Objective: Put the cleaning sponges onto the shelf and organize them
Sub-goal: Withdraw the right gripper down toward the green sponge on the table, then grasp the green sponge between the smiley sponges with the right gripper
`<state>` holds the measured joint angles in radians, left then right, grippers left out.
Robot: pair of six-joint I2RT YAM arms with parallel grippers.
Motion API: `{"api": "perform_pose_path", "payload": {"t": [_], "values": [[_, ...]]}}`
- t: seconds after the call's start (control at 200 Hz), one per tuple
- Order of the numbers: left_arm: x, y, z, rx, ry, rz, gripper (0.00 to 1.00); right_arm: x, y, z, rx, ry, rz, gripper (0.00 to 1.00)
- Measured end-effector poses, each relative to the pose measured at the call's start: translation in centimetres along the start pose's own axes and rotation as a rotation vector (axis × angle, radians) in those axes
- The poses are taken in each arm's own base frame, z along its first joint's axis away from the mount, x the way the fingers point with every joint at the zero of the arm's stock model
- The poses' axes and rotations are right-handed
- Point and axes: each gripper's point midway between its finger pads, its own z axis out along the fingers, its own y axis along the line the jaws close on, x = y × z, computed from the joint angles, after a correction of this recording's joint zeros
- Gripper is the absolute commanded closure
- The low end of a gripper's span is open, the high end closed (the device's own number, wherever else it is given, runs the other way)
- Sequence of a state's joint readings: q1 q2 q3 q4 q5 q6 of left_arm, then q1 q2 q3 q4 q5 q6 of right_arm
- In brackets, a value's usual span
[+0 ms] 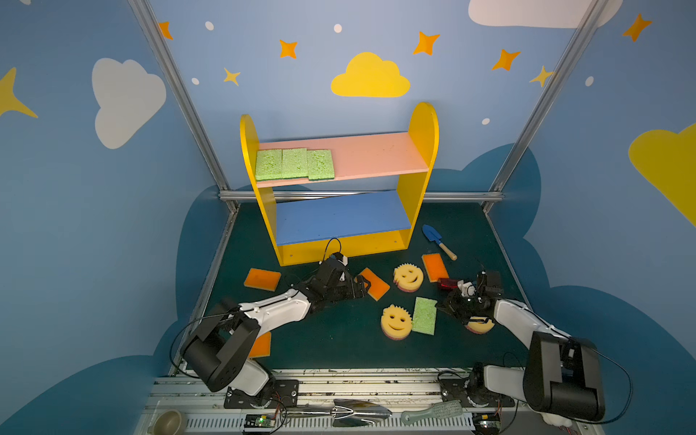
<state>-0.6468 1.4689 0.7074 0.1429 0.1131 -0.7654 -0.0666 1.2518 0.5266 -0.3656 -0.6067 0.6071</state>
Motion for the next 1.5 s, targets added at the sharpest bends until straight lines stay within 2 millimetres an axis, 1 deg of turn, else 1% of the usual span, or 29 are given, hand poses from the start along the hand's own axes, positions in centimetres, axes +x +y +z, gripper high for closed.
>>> {"api": "perform_pose_path", "payload": {"t": [0.075, 0.1, 0.16, 0.22, 0.23, 0.25, 0.345, 0.405, 0.465, 0.556, 0.616, 0.621, 0.631, 0.666, 0.701, 0.741, 0.826, 0.871, 0.941, 1.016, 1.086, 1.116, 1.121, 1.146, 1.166, 1.191, 1.296, 1.381, 1.502], "values": [[0.1, 0.2, -0.9, 0.002, -0.011, 0.0, 0.05, -0.1, 1.4, -0.5, -0.018, -0.007, -0.039, 0.99], [0.0, 0.3, -1.3, 0.005, -0.019, -0.003, 0.07, -0.2, 2.2, -0.8, -0.028, -0.016, -0.059, 0.99], [-0.1, 0.5, -2.0, 0.016, -0.033, -0.006, 0.16, -0.6, 3.8, -1.5, -0.05, -0.033, -0.102, 0.98], [-0.2, 0.5, -2.7, 0.039, -0.048, -0.003, 0.25, -1.1, 6.0, -2.7, -0.084, -0.067, -0.155, 1.0], [-0.3, 0.4, -2.7, 0.044, -0.051, -0.007, 0.26, -1.3, 6.6, -3.1, -0.094, -0.078, -0.17, 1.0], [-0.4, 0.4, -2.9, 0.051, -0.057, 0.0, 0.29, -1.4, 7.1, -3.4, -0.102, -0.086, -0.181, 1.0], [-0.8, -0.6, -3.6, 0.106, -0.075, 0.019, 0.44, -2.0, 10.1, -5.6, -0.161, -0.151, -0.256, 1.0], [-1.1, -1.8, -4.0, 0.167, -0.086, 0.051, 0.51, -2.1, 11.5, -6.6, -0.199, -0.181, -0.294, 1.0], [-1.3, -2.9, -4.4, 0.217, -0.099, 0.083, 0.52, -2.1, 12.5, -7.2, -0.237, -0.201, -0.327, 1.0], [-1.5, -4.0, -5.0, 0.272, -0.112, 0.11, 0.51, -2.0, 13.5, -7.4, -0.269, -0.21, -0.361, 1.0], [-1.7, -4.6, -5.3, 0.296, -0.121, 0.124, 0.49, -1.9, 13.7, -7.4, -0.273, -0.207, -0.372, 0.88], [-1.7, -4.6, -5.4, 0.299, -0.122, 0.126, 0.49, -1.9, 13.7, -7.4, -0.273, -0.207, -0.373, 0.85], [-1.7, -4.7, -5.4, 0.301, -0.124, 0.127, 0.49, -1.9, 13.7, -7.4, -0.273, -0.207, -0.374, 0.84], [-1.8, -4.8, -5.6, 0.31, -0.129, 0.133, 0.47, -1.8, 13.8, -7.3, -0.272, -0.202, -0.379, 0.73], [-1.8, -4.9, -5.6, 0.314, -0.13, 0.136, 0.44, -1.8, 13.7, -7.3, -0.269, -0.198, -0.378, 0.66], [-1.7, -4.9, -5.7, 0.315, -0.131, 0.139, 0.4, -1.8, 13.7, -7.2, -0.263, -0.195, -0.386, 0.61], [-1.8, -4.8, -5.5, 0.308, -0.133, 0.139, 0.34, -1.8, 13.0, -6.7, -0.233, -0.178, -0.371, 0.55], [-1.8, -4.7, -5.3, 0.305, -0.133, 0.137, 0.27, -1.7, 12.3, -6.3, -0.206, -0.165, -0.359, 0.52], [-1.7, -4.3, -4.7, 0.297, -0.126, 0.131, 0.13, -1.6, 11.2, -5.7, -0.163, -0.146, -0.336, 0.49], [-1.3, -3.8, -3.4, 0.286, -0.102, 0.117, 0.06, -1.1, 9.2, -4.8, -0.107, -0.119, -0.306, 0.47], [-0.7, -3.1, -2.4, 0.277, -0.071, 0.106, 0.01, 0.0, 6.5, -3.4, -0.046, -0.072, -0.26, 0.47], [-0.4, -2.9, -1.9, 0.273, -0.057, 0.1, 0.01, 0.4, 5.6, -2.9, -0.028, -0.056, -0.244, 0.46], [-0.4, -2.8, -1.9, 0.272, -0.055, 0.101, 0.01, 0.6, 5.0, -2.7, -0.018, -0.047, -0.234, 0.46], [-0.1, -2.7, -1.6, 0.271, -0.046, 0.097, 0.0, 1.3, 3.8, -2.1, 0.006, -0.024, -0.212, 0.46], [0.0, -2.6, -1.4, 0.269, -0.04, 0.097, 0.01, 1.6, 3.3, -1.8, 0.016, -0.014, -0.202, 0.46], [0.1, -2.4, -1.3, 0.267, -0.033, 0.094, 0.0, 2.3, 2.0, -1.3, 0.039, 0.011, -0.177, 0.47], [0.1, -2.3, -1.2, 0.264, -0.034, 0.095, 0.01, 4.2, -1.4, 0.0, 0.107, 0.067, -0.108, 0.49], [-0.2, -2.2, -1.3, 0.253, -0.052, 0.096, 0.01, 4.6, -2.5, 0.4, 0.144, 0.084, -0.072, 0.51], [-0.2, -1.6, -1.4, 0.23, -0.07, 0.092, 0.0, 4.1, -2.8, 0.9, 0.162, 0.083, -0.056, 0.52]]}}
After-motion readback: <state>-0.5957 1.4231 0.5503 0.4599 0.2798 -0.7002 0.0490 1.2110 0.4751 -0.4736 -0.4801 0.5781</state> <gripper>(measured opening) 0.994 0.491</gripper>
